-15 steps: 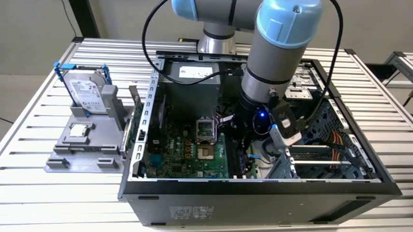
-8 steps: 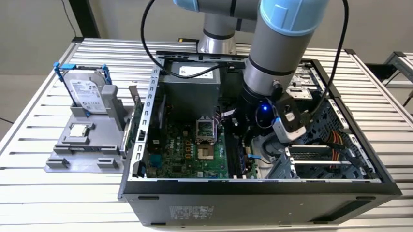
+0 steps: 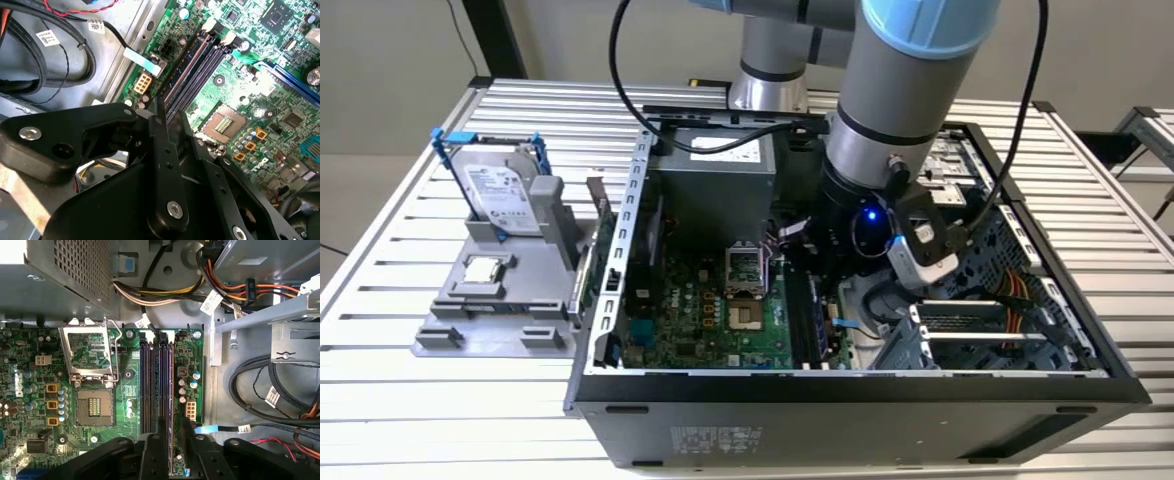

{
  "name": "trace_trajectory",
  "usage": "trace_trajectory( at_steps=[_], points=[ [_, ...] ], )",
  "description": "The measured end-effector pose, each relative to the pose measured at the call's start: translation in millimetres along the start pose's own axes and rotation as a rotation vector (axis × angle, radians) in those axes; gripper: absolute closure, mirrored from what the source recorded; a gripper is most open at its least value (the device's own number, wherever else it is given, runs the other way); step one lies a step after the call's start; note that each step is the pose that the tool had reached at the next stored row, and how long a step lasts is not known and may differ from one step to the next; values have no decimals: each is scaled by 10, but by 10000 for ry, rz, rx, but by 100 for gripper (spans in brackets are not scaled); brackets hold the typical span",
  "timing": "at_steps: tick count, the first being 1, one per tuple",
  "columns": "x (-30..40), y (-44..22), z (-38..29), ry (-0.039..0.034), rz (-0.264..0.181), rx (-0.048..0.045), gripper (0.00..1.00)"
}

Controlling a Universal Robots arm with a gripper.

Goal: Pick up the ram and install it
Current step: 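Insert the ram into the slot, then press down the ram until it locks into place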

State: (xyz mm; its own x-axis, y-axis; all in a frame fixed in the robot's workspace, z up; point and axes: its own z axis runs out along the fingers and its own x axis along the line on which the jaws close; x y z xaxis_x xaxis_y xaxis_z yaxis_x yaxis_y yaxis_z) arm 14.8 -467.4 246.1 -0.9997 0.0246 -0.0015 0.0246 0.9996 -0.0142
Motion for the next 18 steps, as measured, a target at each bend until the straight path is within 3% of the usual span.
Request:
trace_trajectory(
  at_steps=[18],
  points=[
    [0,-8,-3,0,-26,0,100]
  ],
)
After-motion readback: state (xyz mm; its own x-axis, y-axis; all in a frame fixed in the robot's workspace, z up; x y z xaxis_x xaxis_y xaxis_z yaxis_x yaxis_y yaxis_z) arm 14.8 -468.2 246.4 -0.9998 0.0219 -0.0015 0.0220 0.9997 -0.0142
